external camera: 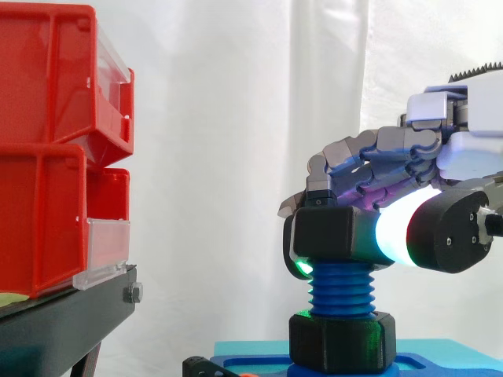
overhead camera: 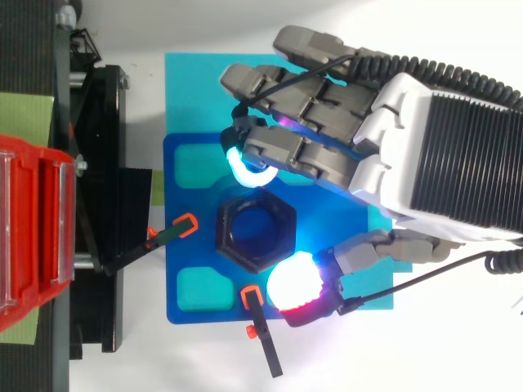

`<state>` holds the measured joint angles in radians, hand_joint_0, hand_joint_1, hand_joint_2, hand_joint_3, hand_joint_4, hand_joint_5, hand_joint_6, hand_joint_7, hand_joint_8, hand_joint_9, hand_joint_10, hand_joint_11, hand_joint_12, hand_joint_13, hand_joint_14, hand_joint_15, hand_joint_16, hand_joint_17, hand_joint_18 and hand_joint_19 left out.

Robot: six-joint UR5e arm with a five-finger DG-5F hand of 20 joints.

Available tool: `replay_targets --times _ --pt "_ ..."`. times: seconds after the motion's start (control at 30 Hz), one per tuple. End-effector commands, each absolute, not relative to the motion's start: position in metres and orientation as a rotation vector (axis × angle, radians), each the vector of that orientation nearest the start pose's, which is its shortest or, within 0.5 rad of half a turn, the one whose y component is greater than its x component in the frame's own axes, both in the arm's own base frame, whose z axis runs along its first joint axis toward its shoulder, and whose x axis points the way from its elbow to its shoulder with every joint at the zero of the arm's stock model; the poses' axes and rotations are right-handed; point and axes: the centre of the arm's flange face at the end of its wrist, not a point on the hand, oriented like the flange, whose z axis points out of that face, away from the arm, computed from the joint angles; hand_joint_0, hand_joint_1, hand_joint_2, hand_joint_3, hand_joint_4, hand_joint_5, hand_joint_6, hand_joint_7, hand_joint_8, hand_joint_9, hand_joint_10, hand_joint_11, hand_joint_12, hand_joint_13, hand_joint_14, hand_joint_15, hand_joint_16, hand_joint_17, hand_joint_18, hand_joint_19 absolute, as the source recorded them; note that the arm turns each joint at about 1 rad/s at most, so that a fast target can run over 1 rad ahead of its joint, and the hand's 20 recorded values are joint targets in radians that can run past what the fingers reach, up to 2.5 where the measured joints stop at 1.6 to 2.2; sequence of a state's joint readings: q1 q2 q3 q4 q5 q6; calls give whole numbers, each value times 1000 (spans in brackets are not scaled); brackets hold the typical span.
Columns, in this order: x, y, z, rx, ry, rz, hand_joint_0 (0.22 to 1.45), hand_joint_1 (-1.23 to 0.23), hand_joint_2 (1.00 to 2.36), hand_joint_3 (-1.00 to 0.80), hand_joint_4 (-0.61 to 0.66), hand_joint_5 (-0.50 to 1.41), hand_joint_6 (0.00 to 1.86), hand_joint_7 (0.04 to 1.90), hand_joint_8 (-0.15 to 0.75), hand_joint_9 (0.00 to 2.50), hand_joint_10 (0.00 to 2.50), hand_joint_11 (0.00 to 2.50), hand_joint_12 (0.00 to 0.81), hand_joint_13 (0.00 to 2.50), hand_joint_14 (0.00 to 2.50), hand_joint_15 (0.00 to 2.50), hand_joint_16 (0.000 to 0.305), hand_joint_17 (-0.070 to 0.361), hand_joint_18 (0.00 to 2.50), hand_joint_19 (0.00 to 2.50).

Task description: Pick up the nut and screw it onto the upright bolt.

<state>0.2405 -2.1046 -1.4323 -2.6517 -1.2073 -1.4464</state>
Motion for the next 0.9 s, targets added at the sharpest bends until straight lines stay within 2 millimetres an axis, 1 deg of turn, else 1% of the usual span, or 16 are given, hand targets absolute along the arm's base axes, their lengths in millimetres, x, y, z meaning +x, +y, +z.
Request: replay_targets --times 0.0,0.4,0.67,0.83,0.87 --pt "701 -3 287 210 1467 26 471 -552 1000 -500 336 -160 500 1242 318 393 0 0 391 529 0 0 52 116 474 7" --pt "702 -4 288 207 1463 21 469 -554 1000 -500 344 -160 501 1230 320 394 0 0 391 531 0 0 52 116 479 10" --pt "702 0 289 196 1457 19 467 -554 1000 -500 344 -161 501 1222 319 393 0 0 392 528 0 0 52 117 477 10" --pt "702 -2 289 193 1457 22 460 -556 1000 -500 348 -165 501 1175 322 392 0 0 396 527 0 0 52 118 475 11" --pt "702 -3 289 193 1457 21 453 -551 1000 -500 343 -173 502 1131 323 387 0 0 403 522 0 0 53 120 476 9"
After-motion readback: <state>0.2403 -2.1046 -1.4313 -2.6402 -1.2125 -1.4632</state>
